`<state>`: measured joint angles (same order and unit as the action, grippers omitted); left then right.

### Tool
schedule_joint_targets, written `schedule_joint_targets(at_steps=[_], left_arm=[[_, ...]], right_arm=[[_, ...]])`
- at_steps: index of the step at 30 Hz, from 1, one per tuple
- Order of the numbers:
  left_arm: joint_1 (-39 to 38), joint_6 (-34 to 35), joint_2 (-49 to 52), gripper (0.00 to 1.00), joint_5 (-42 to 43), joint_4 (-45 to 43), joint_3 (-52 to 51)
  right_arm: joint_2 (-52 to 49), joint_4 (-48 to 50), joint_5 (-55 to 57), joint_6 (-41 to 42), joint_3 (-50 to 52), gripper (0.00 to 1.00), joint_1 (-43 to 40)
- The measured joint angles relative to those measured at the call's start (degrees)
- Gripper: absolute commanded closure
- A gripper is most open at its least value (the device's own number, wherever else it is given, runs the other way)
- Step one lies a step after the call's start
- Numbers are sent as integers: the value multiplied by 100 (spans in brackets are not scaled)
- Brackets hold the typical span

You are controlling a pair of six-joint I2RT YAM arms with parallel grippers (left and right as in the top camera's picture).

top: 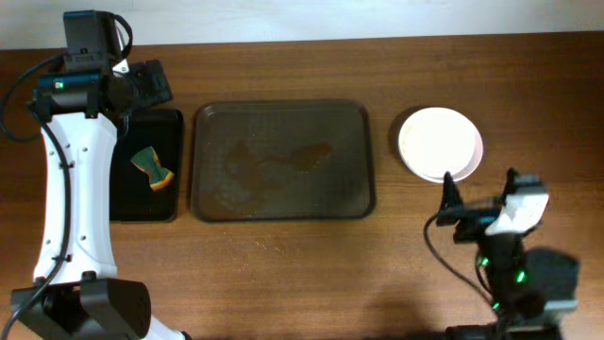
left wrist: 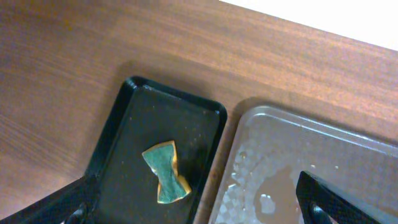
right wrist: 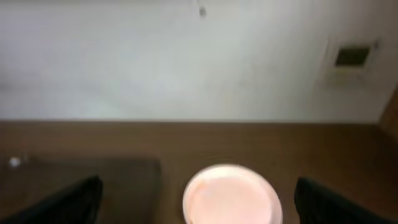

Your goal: Clean dirty plates on tray and stack at the side

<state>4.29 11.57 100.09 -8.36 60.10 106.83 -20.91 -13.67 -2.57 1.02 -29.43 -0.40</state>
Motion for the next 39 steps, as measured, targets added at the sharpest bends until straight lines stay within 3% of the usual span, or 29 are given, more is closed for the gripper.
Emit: schedule_joint_targets(at_steps=[4,7,26,28,30,31,35,39], left_arm=[[0,0,4,1,0,11,0],[0,0,4,1,-2,9,0],[0,0,-7,1,0,140,-22],[2,-50,-407,1,59,-636,-640],[133,-352,-1582,1,472,-1825,-2153],[304,-476,-2330,1,647,-2570,-3095],[459,-1228,-5458,1,861,-4159,-6638],[435,-1550,-7807,1,922,-5519,-8988]], right_arm=[[1617,1014,-203,4,2068,2,-4],[2011,1276,-197,4,2564,2,-4],[2013,953,-92,2,2870,2,-4],[2015,957,-87,2,2870,2,-4],[2024,960,-90,2,2870,2,-4],[2020,955,-85,2,2870,2,-4],[2035,962,-33,2,2872,1,-4],[2035,962,-26,2,2876,2,-4]])
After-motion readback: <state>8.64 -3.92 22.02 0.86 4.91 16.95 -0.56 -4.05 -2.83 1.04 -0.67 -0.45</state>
